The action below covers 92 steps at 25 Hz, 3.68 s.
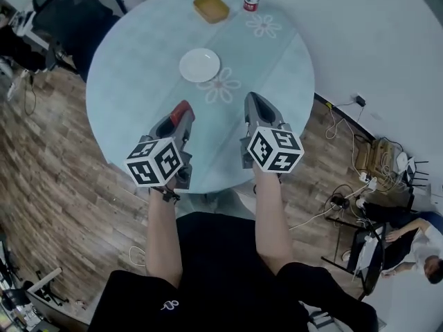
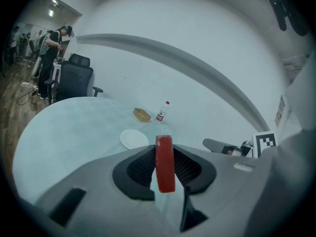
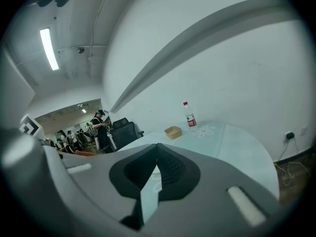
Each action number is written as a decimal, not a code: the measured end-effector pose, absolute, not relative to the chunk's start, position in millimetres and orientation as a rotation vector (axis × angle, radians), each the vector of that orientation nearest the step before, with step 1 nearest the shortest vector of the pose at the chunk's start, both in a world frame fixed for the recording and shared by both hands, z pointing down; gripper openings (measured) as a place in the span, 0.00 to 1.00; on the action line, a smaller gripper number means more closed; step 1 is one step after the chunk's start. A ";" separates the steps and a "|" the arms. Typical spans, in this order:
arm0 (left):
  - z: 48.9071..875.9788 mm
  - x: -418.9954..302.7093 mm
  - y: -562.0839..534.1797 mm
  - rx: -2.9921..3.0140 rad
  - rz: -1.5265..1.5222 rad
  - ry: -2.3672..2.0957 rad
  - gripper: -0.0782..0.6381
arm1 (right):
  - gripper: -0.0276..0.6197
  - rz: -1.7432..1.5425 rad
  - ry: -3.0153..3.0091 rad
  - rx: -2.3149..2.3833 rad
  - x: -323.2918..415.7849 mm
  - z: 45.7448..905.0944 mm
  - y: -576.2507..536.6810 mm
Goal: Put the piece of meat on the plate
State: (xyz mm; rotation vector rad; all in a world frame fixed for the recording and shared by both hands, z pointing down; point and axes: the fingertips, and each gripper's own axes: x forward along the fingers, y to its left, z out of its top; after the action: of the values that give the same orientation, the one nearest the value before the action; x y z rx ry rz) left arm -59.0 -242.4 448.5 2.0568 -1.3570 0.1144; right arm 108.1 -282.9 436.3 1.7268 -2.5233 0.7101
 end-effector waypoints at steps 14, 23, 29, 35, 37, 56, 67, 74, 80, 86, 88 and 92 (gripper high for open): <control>519.9 -95.6 -306.2 1.919 0.169 -1.258 0.24 | 0.06 0.850 -2.380 1.917 134.3 478.9 -330.3; 577.4 -52.7 -410.6 2.030 0.410 -0.987 0.24 | 0.06 0.900 -2.169 2.059 166.9 513.4 -317.2; 601.4 -29.2 -462.9 2.025 0.454 -0.886 0.24 | 0.06 0.930 -2.062 2.148 187.2 528.1 -305.7; 623.2 -23.8 -488.7 1.893 0.420 -0.877 0.24 | 0.06 0.929 -2.037 2.169 188.0 527.2 -306.8; 629.0 -21.7 -491.1 1.880 0.441 -0.874 0.24 | 0.06 0.928 -2.037 2.163 186.0 527.3 -307.9; 619.4 -72.7 -488.3 1.933 0.567 -1.112 0.40 | 0.06 0.857 -2.142 1.954 149.6 520.0 -307.3; 454.4 -74.2 -384.9 1.991 -0.143 -1.315 0.10 | 0.06 0.649 -2.446 1.710 118.6 456.9 -320.4; 361.8 -74.2 -318.5 2.076 -0.150 -1.677 0.10 | 0.06 0.428 -2.658 1.539 70.7 381.7 -328.9; 321.0 -89.6 -276.4 2.180 -0.036 -1.906 0.10 | 0.06 0.302 -2.765 1.436 46.4 335.2 -313.7; 306.8 -93.7 -259.8 2.194 0.021 -2.018 0.10 | 0.06 0.222 -2.812 1.359 26.2 319.5 -298.6; 304.5 -90.4 -255.3 2.209 0.014 -2.023 0.10 | 0.06 0.187 -2.821 1.344 25.7 314.5 -293.2; 305.1 -85.2 -255.0 2.219 0.010 -2.017 0.10 | 0.06 0.146 -2.818 1.337 31.7 309.8 -290.5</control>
State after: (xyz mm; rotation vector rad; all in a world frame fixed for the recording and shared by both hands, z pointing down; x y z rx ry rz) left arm -85.2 -255.0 305.1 2.2192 -2.0175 0.0100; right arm 31.7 -290.5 309.8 1.3367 -2.8182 0.1455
